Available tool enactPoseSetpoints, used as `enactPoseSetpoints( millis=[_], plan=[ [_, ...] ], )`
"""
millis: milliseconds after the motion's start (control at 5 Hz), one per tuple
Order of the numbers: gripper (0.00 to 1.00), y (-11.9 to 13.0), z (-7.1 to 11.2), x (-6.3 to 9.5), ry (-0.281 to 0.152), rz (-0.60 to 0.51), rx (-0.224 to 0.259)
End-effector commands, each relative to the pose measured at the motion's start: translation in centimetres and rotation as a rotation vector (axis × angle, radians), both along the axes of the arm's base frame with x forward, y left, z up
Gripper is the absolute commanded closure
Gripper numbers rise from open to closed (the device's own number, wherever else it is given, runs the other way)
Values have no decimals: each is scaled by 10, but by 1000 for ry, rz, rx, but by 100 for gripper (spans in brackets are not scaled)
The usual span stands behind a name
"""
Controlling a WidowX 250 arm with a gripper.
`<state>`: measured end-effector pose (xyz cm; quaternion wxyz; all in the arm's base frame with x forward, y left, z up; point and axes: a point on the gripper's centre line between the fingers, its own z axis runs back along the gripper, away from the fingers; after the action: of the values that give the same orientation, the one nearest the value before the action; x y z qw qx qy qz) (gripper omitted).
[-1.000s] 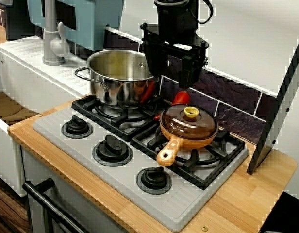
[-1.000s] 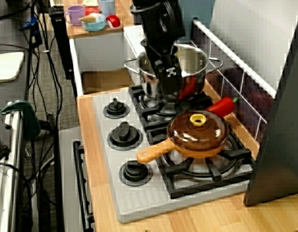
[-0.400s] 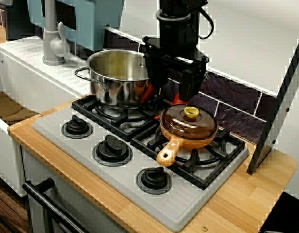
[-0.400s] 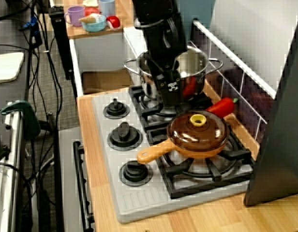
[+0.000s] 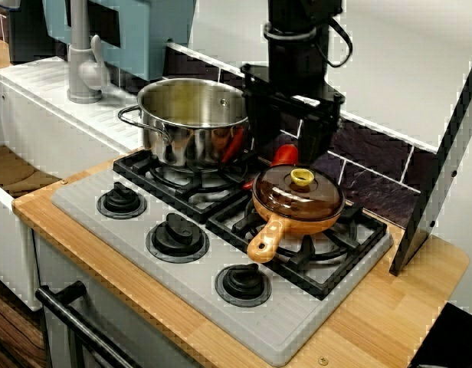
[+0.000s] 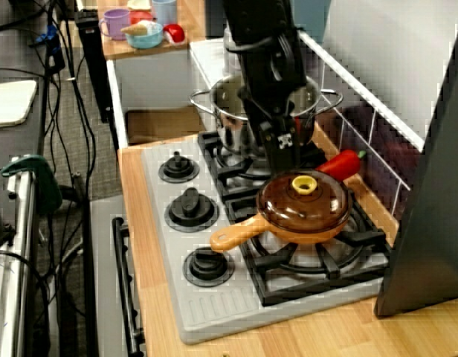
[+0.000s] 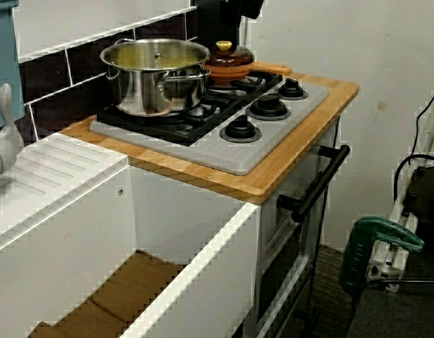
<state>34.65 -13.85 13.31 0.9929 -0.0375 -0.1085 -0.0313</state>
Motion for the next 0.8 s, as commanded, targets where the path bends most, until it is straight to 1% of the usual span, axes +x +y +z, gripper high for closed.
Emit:
enactPoseSetpoints(
  millis=[0, 400, 600],
  plan=[
    [0, -25, 12, 19, -60, -6, -1],
    [0, -25, -5, 28, -29, -29, 45],
    [0, -21, -2, 31, -20, -26, 43]
  ],
)
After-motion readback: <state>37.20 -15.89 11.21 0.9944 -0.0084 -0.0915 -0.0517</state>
